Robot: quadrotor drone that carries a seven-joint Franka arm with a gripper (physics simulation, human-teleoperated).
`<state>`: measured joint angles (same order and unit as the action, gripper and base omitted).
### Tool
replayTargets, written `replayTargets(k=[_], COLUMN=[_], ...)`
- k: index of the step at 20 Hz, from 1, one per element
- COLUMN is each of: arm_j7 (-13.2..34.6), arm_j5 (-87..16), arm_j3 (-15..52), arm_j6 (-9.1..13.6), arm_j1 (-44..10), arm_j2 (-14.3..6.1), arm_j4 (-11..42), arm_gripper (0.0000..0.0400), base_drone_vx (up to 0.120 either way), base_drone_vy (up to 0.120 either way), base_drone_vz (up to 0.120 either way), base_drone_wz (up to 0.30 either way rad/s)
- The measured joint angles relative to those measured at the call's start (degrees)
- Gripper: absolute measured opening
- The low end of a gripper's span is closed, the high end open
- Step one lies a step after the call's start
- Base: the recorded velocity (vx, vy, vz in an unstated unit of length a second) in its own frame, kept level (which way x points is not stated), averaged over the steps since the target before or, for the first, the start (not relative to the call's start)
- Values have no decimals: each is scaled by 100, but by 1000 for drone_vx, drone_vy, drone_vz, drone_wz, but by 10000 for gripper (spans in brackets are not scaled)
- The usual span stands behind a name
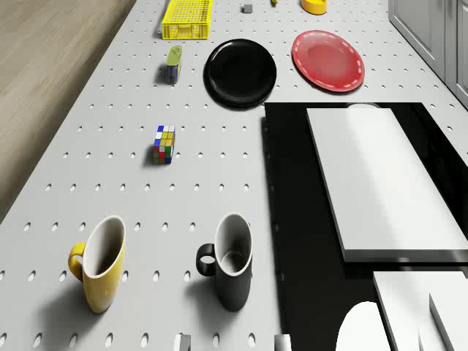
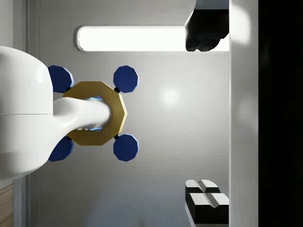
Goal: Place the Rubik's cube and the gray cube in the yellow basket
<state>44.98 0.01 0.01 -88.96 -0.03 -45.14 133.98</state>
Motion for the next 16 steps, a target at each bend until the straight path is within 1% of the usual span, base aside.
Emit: replayTargets(k=[3, 7, 11, 16], arm_j7=[-5, -10, -12, -15], arm_j5=[3, 7, 9, 11], arm_j3=[4, 9, 14, 17], arm_j6=[305, 637, 883, 1041], arm_j1=[-9, -18, -24, -30], arm_j2=[43, 186, 340, 450], arm_j4=[-362, -855, -1273, -1563], arm_gripper=[400, 400, 400, 400], base_drone_vx=[0, 0, 110, 120], base_drone_vy=[0, 120, 120, 120], base_drone_vz=[0, 0, 0, 0], base_drone_wz=[0, 0, 0, 0])
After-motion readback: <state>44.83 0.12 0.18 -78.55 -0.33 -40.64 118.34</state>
